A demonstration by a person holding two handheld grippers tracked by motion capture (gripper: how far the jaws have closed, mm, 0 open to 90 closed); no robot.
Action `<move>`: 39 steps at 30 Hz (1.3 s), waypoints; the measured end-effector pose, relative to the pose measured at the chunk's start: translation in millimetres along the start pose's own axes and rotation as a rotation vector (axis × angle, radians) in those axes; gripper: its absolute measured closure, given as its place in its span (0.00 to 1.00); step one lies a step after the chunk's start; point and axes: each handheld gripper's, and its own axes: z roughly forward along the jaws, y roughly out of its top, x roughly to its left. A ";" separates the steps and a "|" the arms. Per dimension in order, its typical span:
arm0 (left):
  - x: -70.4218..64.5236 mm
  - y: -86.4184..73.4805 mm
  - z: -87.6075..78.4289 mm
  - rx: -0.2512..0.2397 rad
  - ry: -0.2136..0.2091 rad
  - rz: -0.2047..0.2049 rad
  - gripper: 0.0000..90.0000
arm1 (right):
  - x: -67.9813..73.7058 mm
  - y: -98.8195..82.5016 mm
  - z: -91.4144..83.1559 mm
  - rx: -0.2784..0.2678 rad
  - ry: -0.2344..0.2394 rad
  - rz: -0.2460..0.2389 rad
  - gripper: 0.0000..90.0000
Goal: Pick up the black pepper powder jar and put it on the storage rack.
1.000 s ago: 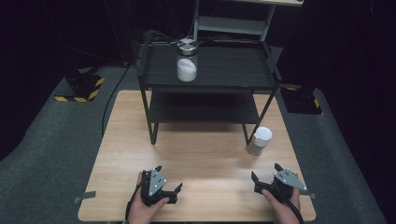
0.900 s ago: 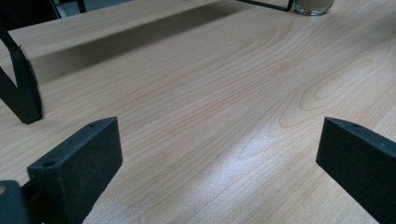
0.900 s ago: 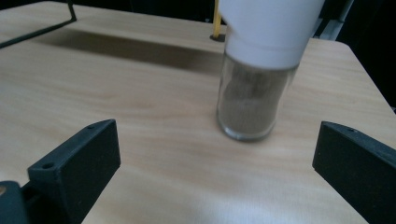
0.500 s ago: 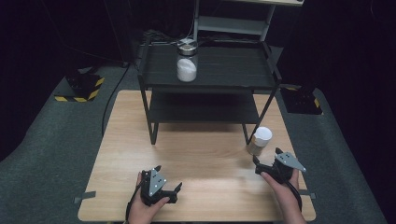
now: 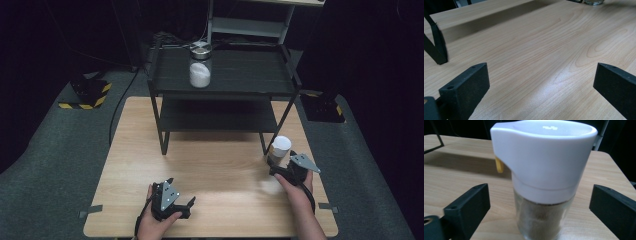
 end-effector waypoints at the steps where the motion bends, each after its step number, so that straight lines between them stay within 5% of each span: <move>1: 0.0 0.0 0.0 0.000 -0.002 0.001 0.01 | 0.2 0.1 1.2 0.002 -0.002 0.000 0.09; 15: -3.7 -1.5 -3.3 -0.001 0.009 0.016 0.01 | -1.4 -6.3 10.4 -0.041 -0.013 -0.003 0.28; 19: -3.9 -1.4 -3.3 0.000 0.013 0.007 0.01 | -6.8 -7.4 11.9 -0.051 0.010 0.028 0.33; 27: -2.5 -1.6 -3.4 -0.001 0.005 0.007 0.01 | -6.3 -3.4 10.7 -0.040 0.013 0.007 0.34; 39: -1.8 -0.6 -3.2 0.006 0.000 0.010 0.01 | 6.6 7.3 -21.0 -0.067 0.052 -0.021 0.34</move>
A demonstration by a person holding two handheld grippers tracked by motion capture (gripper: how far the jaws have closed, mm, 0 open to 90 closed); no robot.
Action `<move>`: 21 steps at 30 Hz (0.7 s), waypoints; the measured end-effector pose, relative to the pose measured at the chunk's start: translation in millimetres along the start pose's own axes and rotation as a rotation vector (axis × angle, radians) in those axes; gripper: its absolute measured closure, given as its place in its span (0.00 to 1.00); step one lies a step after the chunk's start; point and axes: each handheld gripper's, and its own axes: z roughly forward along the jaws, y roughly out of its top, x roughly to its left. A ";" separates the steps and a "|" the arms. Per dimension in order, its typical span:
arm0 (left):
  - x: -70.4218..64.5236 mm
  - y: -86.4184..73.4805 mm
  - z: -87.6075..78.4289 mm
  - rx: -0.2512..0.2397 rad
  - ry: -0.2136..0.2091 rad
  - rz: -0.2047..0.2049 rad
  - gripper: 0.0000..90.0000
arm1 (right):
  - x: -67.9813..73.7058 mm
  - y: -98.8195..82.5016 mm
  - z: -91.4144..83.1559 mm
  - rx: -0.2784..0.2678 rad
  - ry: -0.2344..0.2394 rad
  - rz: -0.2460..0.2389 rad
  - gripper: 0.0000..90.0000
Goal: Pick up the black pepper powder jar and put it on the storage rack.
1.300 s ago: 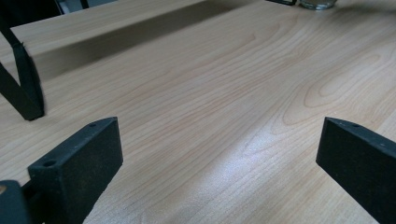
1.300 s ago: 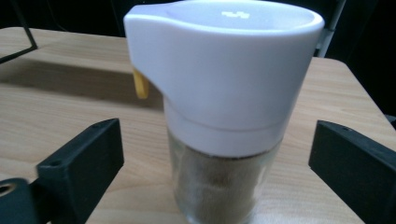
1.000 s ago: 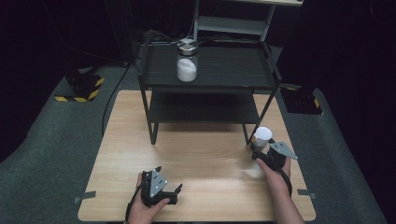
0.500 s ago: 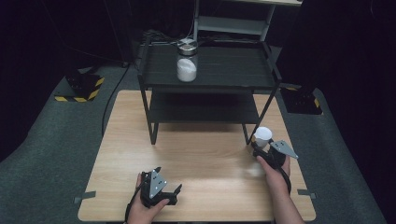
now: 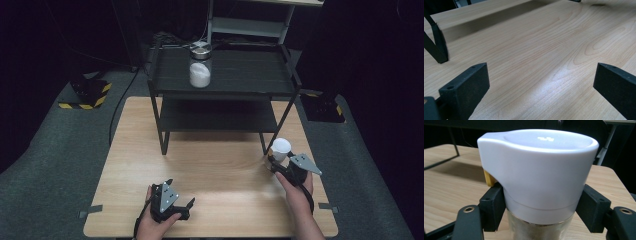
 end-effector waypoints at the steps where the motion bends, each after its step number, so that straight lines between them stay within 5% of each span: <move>1: -0.6 0.9 0.4 0.005 0.004 -0.003 0.01 | 3.5 1.4 -6.0 -0.005 0.002 -0.002 0.34; 11: -3.7 3.9 0.9 0.026 0.014 0.000 0.01 | 18.6 7.5 -31.0 -0.026 0.022 0.006 0.34; 21: -10.9 4.7 -1.7 0.037 0.018 0.050 0.01 | 31.2 21.7 -50.8 -0.059 0.060 -0.005 0.34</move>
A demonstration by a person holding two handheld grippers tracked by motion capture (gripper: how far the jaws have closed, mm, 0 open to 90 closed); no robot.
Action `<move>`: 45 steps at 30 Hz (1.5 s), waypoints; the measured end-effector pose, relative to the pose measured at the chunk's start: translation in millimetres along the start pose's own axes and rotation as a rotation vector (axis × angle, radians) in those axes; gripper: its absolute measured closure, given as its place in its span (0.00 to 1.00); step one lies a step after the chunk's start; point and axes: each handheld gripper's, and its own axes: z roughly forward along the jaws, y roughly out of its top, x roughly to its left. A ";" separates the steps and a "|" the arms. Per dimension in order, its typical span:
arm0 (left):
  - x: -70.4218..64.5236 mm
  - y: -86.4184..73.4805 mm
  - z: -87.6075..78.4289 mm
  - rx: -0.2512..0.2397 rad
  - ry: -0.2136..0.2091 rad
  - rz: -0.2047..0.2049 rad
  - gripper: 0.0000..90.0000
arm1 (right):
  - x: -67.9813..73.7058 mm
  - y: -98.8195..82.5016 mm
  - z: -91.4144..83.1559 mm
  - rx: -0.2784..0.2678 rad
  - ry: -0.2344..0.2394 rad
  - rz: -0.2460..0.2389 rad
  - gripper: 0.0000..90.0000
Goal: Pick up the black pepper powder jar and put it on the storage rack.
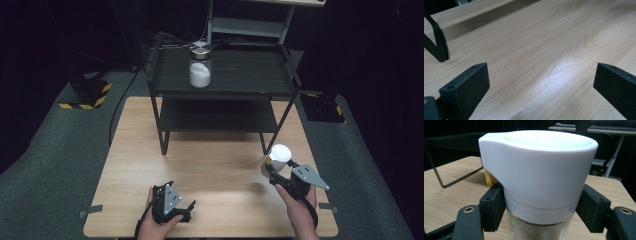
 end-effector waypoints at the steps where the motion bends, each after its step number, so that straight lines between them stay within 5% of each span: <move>1: -0.1 0.2 0.1 0.002 0.004 -0.006 0.01 | 1.6 1.9 -0.4 -0.002 0.003 -0.004 0.34; 18: 4.8 -5.8 -5.7 -0.013 0.006 -0.017 0.01 | 24.0 48.8 -14.4 -0.114 0.058 -0.048 0.34; 37: 6.2 -6.4 -5.8 -0.014 -0.007 0.035 0.01 | 32.6 91.9 -9.5 -0.133 0.054 -0.045 0.34; 45: 9.4 -8.2 -6.6 -0.023 -0.007 0.000 0.01 | 36.2 106.6 -2.4 -0.148 0.050 -0.050 0.34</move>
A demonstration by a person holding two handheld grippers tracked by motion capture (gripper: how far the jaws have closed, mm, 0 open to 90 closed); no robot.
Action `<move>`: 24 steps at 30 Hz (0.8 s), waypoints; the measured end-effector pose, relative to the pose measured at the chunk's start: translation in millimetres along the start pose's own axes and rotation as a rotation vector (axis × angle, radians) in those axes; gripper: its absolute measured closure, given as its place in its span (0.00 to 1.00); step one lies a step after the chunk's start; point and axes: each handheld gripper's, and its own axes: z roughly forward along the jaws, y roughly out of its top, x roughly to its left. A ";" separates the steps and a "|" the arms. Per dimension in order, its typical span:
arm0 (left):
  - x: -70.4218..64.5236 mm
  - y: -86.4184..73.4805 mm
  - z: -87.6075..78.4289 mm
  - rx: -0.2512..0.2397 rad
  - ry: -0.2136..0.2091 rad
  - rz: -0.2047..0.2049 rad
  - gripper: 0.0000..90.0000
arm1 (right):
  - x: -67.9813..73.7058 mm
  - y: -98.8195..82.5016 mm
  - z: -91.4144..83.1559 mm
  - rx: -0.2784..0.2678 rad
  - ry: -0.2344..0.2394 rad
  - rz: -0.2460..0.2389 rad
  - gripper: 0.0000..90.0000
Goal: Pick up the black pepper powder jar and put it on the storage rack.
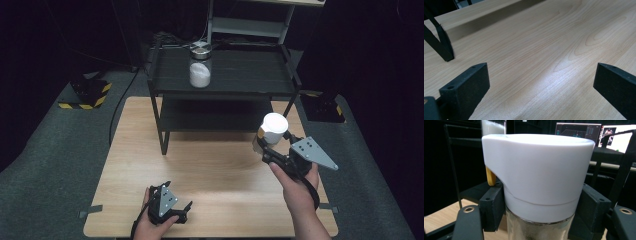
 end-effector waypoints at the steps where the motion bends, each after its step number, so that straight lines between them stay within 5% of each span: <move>1: 0.1 -0.1 0.0 -0.001 -0.001 0.002 0.01 | 0.4 1.9 1.3 -0.001 -0.002 0.000 0.34; 24: 0.5 -0.1 -0.4 0.000 -0.006 0.005 0.01 | -3.9 49.9 29.2 -0.025 -0.022 0.007 0.35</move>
